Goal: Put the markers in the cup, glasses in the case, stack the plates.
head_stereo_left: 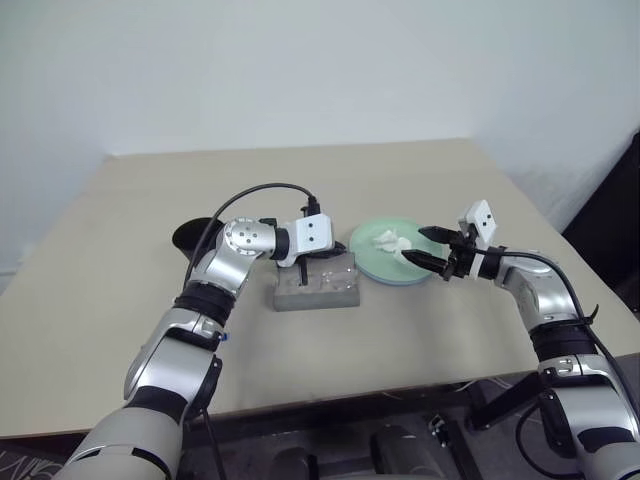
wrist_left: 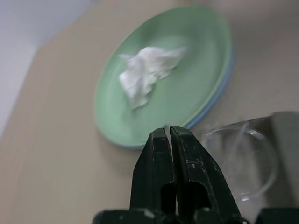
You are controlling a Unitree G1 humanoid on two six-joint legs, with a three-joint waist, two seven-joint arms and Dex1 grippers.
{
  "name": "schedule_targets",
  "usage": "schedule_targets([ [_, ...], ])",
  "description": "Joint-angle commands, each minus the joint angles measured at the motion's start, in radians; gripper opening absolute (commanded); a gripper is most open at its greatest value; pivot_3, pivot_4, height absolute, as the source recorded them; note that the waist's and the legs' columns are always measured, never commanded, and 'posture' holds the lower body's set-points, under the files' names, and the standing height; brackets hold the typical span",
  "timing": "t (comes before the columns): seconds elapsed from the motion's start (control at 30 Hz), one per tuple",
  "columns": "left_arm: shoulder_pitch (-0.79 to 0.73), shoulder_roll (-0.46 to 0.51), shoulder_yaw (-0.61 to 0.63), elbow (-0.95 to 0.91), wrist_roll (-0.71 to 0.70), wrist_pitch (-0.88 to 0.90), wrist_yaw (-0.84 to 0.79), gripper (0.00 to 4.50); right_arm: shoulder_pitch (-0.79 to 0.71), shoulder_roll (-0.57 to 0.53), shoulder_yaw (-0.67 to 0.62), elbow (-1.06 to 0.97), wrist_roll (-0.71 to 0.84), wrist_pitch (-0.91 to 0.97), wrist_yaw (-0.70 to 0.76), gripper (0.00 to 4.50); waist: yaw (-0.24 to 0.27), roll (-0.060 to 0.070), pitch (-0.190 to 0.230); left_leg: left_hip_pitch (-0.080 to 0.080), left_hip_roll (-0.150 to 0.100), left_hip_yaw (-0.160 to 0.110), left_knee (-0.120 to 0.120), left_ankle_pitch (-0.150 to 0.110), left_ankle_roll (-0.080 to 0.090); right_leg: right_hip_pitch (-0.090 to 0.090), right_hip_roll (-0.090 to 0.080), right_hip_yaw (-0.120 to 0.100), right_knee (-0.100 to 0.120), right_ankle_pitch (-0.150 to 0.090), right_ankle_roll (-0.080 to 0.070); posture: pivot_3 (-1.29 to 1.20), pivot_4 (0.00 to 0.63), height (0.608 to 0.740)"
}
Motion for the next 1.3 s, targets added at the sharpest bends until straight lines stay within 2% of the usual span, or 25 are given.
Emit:
schedule_targets([
  [0.03, 0.005, 0.017, -0.020, -0.061, 0.028, 0.010, -0.015, 0.04, -0.008, 0.004, -0.021, -0.022, 0.009, -0.021, -0.007, 3.82, 0.000, 0.000, 0.000, 0.000, 0.000, 0.000, 0.000, 0.000, 0.000, 0.000, 0.000, 0.000, 0.000, 0.000, 0.000, 0.00, 0.000, 0.740],
  [0.33, 0.063, 0.022, -0.115, -0.105, 0.120, -0.006, -0.040, 0.04, 0.004, 0.016, -0.023, -0.023, 0.009, -0.031, -0.018, 3.82, 0.000, 0.000, 0.000, 0.000, 0.000, 0.000, 0.000, 0.000, 0.000, 0.000, 0.000, 0.000, 0.000, 0.000, 0.000, 0.00, 0.000, 0.740],
  [0.57, 0.051, 0.055, -0.163, -0.052, 0.224, -0.058, 0.016, 0.04, 0.009, 0.014, -0.026, -0.021, 0.010, -0.037, -0.024, 3.82, -0.001, 0.000, 0.000, 0.001, 0.000, 0.000, 0.001, 0.000, 0.000, 0.001, 0.000, 0.000, 0.000, 0.000, 0.000, 0.00, 0.000, 0.740],
  [0.7, 0.039, 0.054, -0.124, -0.065, 0.167, -0.048, -0.007, 0.04, 0.009, 0.015, -0.026, -0.018, 0.010, -0.039, -0.026, 3.82, 0.000, 0.000, 0.000, 0.001, 0.000, 0.000, 0.001, 0.000, 0.000, 0.000, 0.000, 0.000, 0.000, 0.000, 0.000, 0.00, 0.000, 0.740],
  [0.83, 0.019, 0.019, -0.032, -0.107, 0.034, 0.040, -0.037, 0.04, 0.006, 0.015, -0.026, -0.012, 0.010, -0.041, -0.024, 3.82, 0.000, 0.000, 0.000, 0.000, 0.000, 0.000, 0.001, 0.000, 0.000, 0.000, 0.000, 0.000, 0.000, 0.000, 0.000, 0.00, 0.000, 0.740],
  [0.97, -0.042, -0.003, 0.065, -0.088, -0.039, 0.104, 0.016, 0.04, 0.002, 0.015, -0.025, -0.003, 0.009, -0.045, -0.021, 3.82, 0.002, 0.000, 0.000, -0.001, 0.000, -0.002, 0.003, 0.000, 0.000, 0.000, 0.000, -0.001, 0.000, 0.000, 0.000, 0.00, 0.000, 0.740],
  [1.07, -0.086, 0.028, 0.057, -0.004, 0.040, 0.049, 0.116, 0.04, -0.003, 0.016, -0.024, 0.004, 0.009, -0.050, -0.019, 3.82, 0.000, 0.000, 0.000, 0.000, 0.000, -0.002, 0.003, 0.000, 0.000, 0.001, 0.000, -0.001, 0.000, 0.000, 0.000, 0.00, 0.000, 0.740],
  [1.3, -0.141, 0.076, -0.070, 0.203, 0.266, -0.084, 0.303, 0.04, -0.017, 0.015, -0.030, 0.013, 0.016, -0.055, -0.013, 3.82, 0.000, 0.000, 0.000, 0.001, 0.000, -0.002, 0.003, 0.000, 0.000, 0.001, 0.000, -0.001, 0.002, 0.000, 0.000, 0.00, 0.000, 0.740],
])
